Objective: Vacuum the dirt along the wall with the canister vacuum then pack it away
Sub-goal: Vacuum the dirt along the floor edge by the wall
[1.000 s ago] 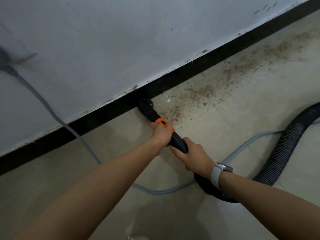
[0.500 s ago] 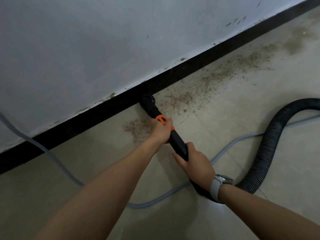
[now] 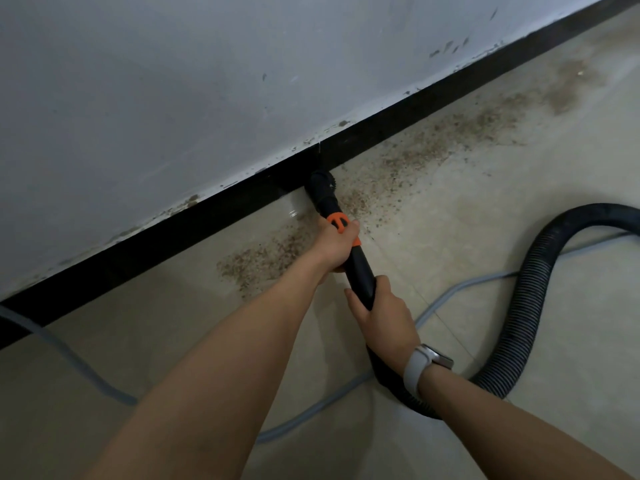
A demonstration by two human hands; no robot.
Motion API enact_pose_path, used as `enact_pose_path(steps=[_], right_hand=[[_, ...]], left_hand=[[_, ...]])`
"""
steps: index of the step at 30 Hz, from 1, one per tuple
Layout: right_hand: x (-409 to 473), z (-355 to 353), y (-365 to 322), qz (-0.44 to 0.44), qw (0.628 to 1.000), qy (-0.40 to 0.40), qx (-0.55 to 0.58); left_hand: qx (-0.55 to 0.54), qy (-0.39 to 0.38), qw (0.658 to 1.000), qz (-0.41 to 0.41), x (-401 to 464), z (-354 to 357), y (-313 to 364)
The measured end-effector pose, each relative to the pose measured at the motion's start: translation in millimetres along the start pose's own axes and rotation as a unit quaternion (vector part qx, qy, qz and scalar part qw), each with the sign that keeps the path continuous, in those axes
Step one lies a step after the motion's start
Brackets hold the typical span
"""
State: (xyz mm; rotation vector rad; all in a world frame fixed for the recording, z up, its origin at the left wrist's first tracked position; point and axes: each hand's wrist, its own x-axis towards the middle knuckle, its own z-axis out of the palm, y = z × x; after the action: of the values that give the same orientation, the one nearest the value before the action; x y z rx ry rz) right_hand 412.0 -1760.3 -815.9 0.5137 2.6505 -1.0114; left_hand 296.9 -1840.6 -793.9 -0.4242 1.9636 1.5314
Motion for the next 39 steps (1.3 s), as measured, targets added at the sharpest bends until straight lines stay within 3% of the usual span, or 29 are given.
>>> enact_pose_path(steps=[4, 10, 18, 27, 33, 39], right_hand=[[1.5, -5.2, -3.0, 0.003, 1.0, -0.01, 0.01], [-14.4, -3.8, -10.6, -0.03, 0.999, -0.036, 0.002], [-59.5, 3.9, -6.9, -0.13, 0.985, -0.099, -0.064], [-95.7, 12.6, -7.7, -0.215, 0.946, -0.199, -0.136], [-99.8, 15.5, -5.4, -0.224, 0.933, -0.229, -0.162], [-90.2, 6.3, -4.9, -0.156, 0.963, -0.196, -0.104]], left_hand=[[-0.002, -0.02, 1.0, -0.012, 0.8, 1.9, 4.0], [-0.016, 0.013, 0.999, -0.03, -22.9, -9.2, -5.2], [-0.082, 0.187, 0.979, 0.018, -91.6, -26.5, -58.1], [-0.167, 0.322, 0.931, -0.035, -142.8, -34.7, -114.6], [-0.171, 0.311, 0.933, -0.066, -150.5, -38.0, -128.3], [-0.151, 0.228, 0.96, -0.055, -133.3, -37.2, -104.3]])
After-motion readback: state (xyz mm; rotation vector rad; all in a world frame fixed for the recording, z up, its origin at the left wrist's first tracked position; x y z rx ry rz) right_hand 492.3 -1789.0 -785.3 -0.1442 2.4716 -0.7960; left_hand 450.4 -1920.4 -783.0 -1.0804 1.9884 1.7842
